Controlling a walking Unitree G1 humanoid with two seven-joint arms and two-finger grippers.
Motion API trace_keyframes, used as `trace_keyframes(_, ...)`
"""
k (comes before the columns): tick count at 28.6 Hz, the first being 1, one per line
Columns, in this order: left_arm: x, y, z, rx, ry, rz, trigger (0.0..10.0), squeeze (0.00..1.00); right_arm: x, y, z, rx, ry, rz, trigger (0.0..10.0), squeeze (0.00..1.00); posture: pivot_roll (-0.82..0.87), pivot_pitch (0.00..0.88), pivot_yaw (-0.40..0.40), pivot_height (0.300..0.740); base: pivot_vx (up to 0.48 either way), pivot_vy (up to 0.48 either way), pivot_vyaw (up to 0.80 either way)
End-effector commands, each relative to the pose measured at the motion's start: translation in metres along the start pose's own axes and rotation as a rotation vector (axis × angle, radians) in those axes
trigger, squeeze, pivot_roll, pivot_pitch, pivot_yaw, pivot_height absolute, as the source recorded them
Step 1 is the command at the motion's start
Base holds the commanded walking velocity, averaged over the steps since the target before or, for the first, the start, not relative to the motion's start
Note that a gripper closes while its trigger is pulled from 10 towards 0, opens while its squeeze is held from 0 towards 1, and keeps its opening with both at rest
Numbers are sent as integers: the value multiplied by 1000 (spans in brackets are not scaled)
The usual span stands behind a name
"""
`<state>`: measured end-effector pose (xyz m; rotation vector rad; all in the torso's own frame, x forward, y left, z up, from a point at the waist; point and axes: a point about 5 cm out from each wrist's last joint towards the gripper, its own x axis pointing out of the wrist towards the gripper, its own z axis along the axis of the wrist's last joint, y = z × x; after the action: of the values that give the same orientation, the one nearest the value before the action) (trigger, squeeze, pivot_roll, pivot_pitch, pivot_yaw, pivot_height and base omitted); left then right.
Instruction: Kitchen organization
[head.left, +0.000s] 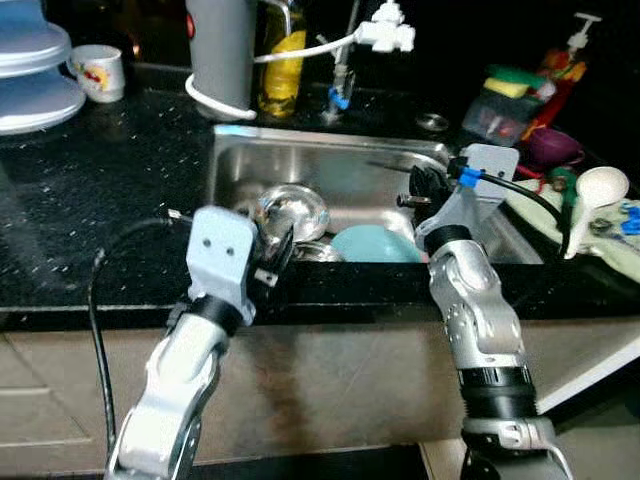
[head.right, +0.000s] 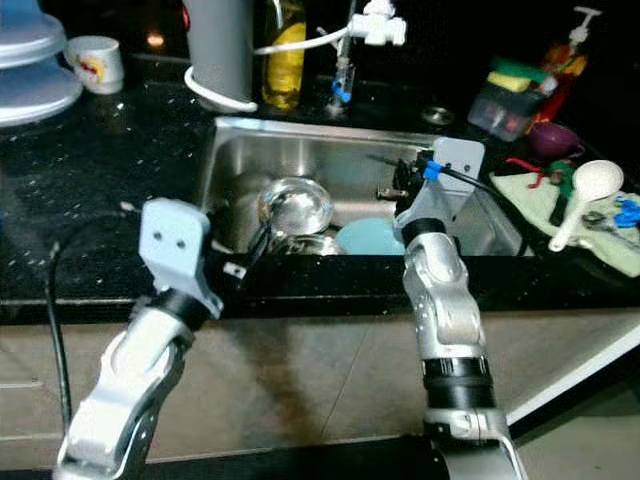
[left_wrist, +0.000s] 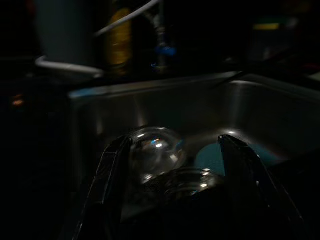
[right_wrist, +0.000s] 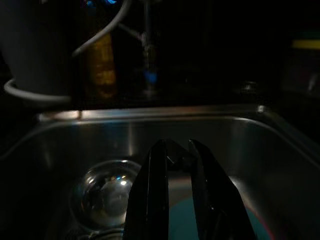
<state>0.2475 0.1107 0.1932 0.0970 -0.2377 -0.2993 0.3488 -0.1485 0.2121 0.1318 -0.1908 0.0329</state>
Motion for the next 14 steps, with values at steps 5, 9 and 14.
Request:
trace_keyframes(5, -10, 6, -3, 26, 45, 69, 10000, 0, 3, 0, -8, -58, 71, 9, 10000, 0, 174, 14, -176, 740, 0, 0, 0)
trace_keyframes(9, -11, 6, -4, 25, 52, 77, 10000, 0, 4, 4, -12, -84, 106, 32, 10000, 55, 173, 13, -177, 740, 0, 0, 0)
trace_keyframes(14, -11, 4, -6, 21, 62, 74, 10000, 0, 5, 8, -16, -80, 130, 65, 10000, 1000, 175, 12, -178, 740, 0, 0, 0)
